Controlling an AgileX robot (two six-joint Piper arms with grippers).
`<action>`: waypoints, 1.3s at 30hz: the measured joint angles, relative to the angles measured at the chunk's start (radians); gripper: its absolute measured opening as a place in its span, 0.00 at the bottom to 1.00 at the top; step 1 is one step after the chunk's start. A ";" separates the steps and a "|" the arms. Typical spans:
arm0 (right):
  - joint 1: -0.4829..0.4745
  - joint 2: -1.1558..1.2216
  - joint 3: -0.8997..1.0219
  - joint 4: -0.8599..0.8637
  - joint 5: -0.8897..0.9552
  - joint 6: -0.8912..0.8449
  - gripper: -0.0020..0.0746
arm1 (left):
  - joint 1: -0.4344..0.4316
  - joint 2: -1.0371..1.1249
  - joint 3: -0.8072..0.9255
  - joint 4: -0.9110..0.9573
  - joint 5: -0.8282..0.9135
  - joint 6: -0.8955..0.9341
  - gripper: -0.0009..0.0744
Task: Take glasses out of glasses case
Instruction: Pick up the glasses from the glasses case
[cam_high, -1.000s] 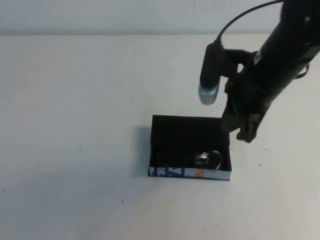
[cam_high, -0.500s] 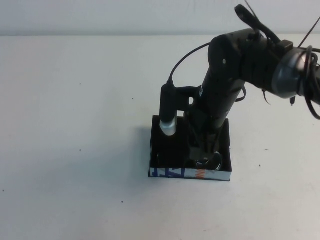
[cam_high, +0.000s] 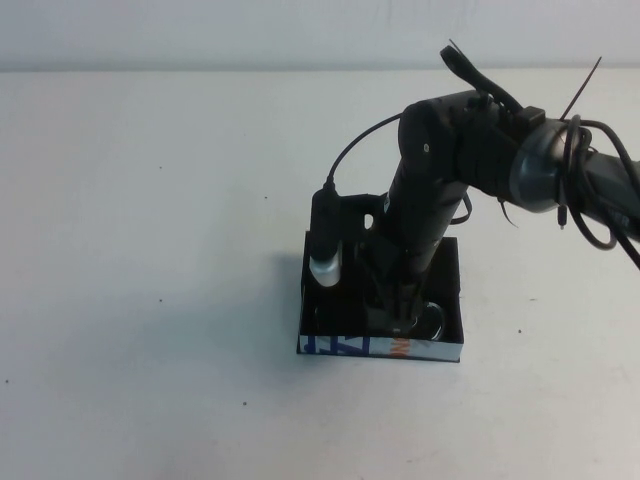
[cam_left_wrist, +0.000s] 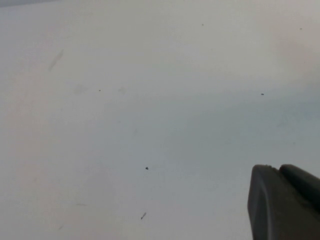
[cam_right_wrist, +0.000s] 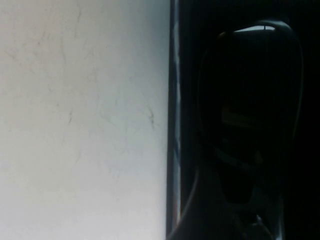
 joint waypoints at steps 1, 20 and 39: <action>0.000 0.005 -0.001 0.000 -0.002 0.000 0.55 | 0.000 0.000 0.000 0.000 0.000 0.000 0.01; -0.007 0.030 -0.019 0.002 -0.039 -0.002 0.50 | 0.000 0.000 0.000 0.000 0.000 0.000 0.01; -0.005 0.005 -0.013 0.034 0.033 -0.002 0.50 | 0.000 0.000 0.000 0.000 0.000 0.000 0.01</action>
